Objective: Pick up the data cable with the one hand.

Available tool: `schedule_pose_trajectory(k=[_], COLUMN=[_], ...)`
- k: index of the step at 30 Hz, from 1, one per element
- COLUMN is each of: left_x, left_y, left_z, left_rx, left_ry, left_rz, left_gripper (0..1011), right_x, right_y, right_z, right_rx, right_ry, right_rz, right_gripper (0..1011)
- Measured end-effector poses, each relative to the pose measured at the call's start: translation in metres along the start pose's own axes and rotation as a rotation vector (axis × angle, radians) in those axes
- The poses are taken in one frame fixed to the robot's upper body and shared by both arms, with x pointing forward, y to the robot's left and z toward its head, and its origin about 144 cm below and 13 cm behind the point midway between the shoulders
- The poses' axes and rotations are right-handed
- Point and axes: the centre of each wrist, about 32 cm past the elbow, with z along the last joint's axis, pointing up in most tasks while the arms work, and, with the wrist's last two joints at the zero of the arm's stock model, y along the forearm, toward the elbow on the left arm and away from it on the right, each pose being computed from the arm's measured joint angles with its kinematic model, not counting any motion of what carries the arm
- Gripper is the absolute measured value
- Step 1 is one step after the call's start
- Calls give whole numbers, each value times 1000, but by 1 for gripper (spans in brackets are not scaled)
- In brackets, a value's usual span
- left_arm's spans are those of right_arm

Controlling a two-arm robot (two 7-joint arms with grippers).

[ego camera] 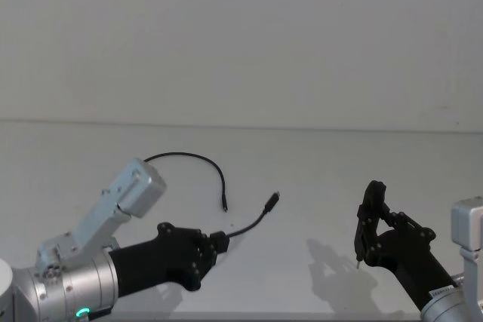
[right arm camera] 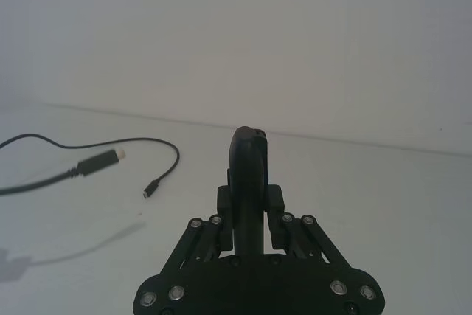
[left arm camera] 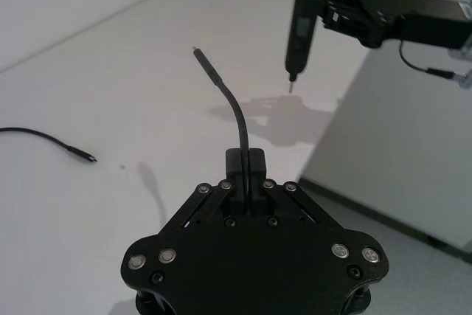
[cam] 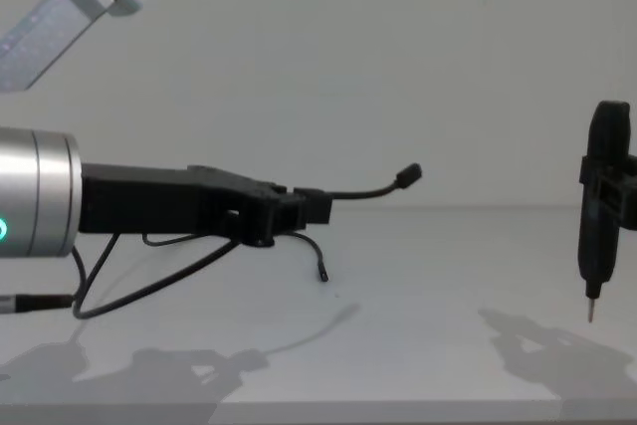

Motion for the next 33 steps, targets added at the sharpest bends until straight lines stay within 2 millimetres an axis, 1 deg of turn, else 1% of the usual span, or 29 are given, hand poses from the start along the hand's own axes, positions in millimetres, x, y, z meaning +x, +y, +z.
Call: schedule_pose_trajectory(k=[8,24,33], left_x=[-6,-11,-12], left_y=[0,-1,-1], left_z=[-3,-5,-6], left_rx=[17,1,-3], left_ry=[-32,-39,-40], left_rz=[-22,-2,2], left_gripper=[44,44,44], right_x=[0,0,1], right_y=[0,0,6], right_z=[0,0,9], right_rx=[0,1,46], right_ry=[0,1,35], right_rz=[0,0,25], right_gripper=[269,269,269])
